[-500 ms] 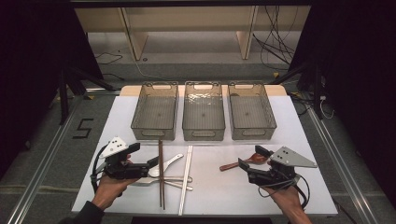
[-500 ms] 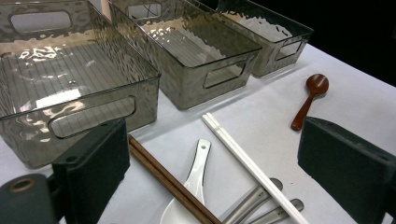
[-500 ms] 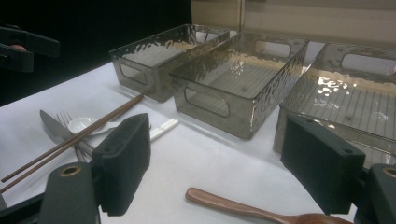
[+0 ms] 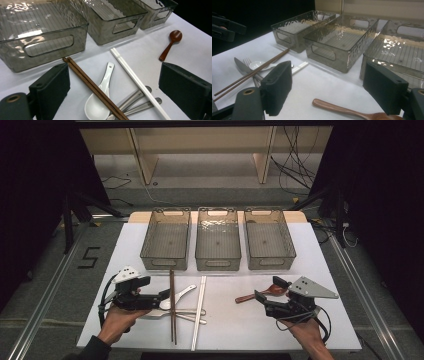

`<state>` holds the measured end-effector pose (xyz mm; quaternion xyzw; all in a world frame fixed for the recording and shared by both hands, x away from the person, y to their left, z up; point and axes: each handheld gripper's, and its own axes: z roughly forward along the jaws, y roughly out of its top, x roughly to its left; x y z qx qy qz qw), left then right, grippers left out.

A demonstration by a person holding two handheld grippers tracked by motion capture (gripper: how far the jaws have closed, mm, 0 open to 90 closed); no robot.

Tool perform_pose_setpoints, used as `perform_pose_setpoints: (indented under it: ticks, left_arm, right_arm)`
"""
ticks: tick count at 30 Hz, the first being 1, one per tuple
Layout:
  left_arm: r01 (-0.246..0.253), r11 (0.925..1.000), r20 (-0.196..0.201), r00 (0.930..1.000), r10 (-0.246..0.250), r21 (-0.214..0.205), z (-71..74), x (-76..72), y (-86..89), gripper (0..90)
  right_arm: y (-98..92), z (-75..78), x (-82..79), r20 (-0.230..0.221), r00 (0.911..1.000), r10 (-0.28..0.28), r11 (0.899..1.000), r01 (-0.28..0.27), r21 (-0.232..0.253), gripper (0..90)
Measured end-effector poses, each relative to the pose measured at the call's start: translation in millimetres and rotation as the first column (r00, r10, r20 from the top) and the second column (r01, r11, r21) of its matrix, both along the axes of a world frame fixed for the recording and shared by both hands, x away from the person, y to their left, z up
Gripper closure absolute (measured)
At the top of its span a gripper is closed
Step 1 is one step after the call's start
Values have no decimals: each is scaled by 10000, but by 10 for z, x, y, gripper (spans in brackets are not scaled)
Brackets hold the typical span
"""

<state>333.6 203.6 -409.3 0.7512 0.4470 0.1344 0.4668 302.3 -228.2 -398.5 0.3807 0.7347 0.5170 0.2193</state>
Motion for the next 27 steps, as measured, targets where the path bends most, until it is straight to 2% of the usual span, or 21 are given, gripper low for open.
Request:
perform_pose_setpoints:
  ticks: [3,9,16,17,27]
  left_arm:
    - [49,10000,94,9999,-50,17,14,-9,-14,97]
    - [47,10000,0,10000,-47,76,9,-4,-25,97]
    - [8,9995,-334,9994,2,307,3,11,-51,96]
    - [64,9989,-351,9994,-47,468,-2,14,-63,97]
    - [125,9989,-307,9995,-111,449,4,13,-85,96]
  right_arm:
    - [2,2,-2,33,10000,9,10000,-9,-44,242]
    - [-1,1,-1,15,10000,-33,10000,33,-8,241]
    - [-1,2,0,33,10000,-52,10000,52,-6,236]
    - [-2,3,-1,30,10000,-59,10000,59,-9,235]
    - [-1,3,-1,20,10000,-54,10000,54,-14,232]
